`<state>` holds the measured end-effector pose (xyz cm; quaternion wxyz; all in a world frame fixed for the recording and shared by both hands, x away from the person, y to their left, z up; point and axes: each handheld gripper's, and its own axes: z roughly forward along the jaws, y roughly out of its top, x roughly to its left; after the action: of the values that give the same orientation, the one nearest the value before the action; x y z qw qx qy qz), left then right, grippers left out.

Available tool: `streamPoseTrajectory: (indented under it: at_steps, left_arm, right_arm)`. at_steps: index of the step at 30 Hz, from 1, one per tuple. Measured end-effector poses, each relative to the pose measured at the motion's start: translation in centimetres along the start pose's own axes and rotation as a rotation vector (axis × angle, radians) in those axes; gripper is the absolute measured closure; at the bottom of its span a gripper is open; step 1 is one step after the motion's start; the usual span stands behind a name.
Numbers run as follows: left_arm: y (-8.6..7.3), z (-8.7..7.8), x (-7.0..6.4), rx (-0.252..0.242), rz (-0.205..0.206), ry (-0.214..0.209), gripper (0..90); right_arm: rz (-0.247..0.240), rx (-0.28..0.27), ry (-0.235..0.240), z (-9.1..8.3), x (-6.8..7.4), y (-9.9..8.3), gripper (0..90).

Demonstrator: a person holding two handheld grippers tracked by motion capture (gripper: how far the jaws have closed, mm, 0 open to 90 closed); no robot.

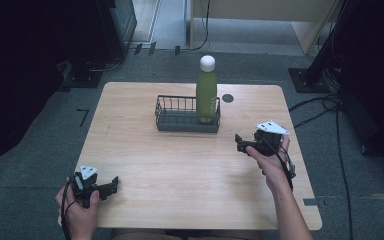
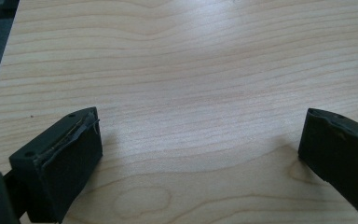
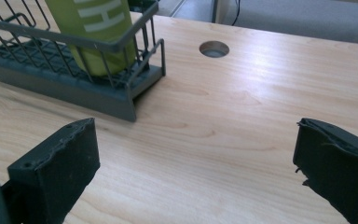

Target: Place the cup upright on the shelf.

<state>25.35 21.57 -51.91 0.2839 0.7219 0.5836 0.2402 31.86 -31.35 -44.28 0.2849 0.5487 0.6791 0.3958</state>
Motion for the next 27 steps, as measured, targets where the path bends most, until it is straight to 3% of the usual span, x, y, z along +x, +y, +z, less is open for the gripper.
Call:
streamPoseTrajectory:
  at_steps: [27]
  left_arm:
    - [0.0, 0.0, 0.0, 0.001, 0.002, 0.0, 0.0]
  right_arm:
    - [0.091, 0.06, -0.082, -3.0, -4.8, -6.7, 0.2]
